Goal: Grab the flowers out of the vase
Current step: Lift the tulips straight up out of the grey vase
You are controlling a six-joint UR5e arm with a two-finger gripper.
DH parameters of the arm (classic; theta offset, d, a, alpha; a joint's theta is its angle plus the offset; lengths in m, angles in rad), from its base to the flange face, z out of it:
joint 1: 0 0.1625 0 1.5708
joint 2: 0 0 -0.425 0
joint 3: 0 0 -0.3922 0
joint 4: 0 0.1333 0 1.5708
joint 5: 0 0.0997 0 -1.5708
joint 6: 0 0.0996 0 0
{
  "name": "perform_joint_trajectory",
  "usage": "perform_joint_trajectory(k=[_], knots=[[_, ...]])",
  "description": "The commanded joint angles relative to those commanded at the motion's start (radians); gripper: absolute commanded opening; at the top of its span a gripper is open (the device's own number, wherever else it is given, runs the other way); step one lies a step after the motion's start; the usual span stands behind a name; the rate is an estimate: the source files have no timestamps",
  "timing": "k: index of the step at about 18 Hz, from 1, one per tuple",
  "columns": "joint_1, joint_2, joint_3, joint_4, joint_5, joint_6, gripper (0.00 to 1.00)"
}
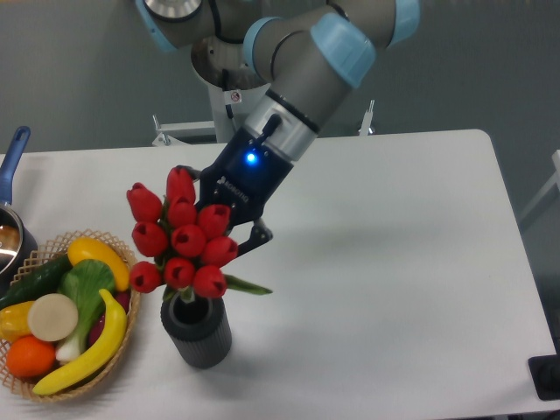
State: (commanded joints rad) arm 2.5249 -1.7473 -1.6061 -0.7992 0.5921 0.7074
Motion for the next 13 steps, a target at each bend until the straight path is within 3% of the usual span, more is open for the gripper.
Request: perform_joint_trajectory(k=[13], knots=[[0.025,0.048,0.037,-0.002,-0.032,-0.121,0.40]])
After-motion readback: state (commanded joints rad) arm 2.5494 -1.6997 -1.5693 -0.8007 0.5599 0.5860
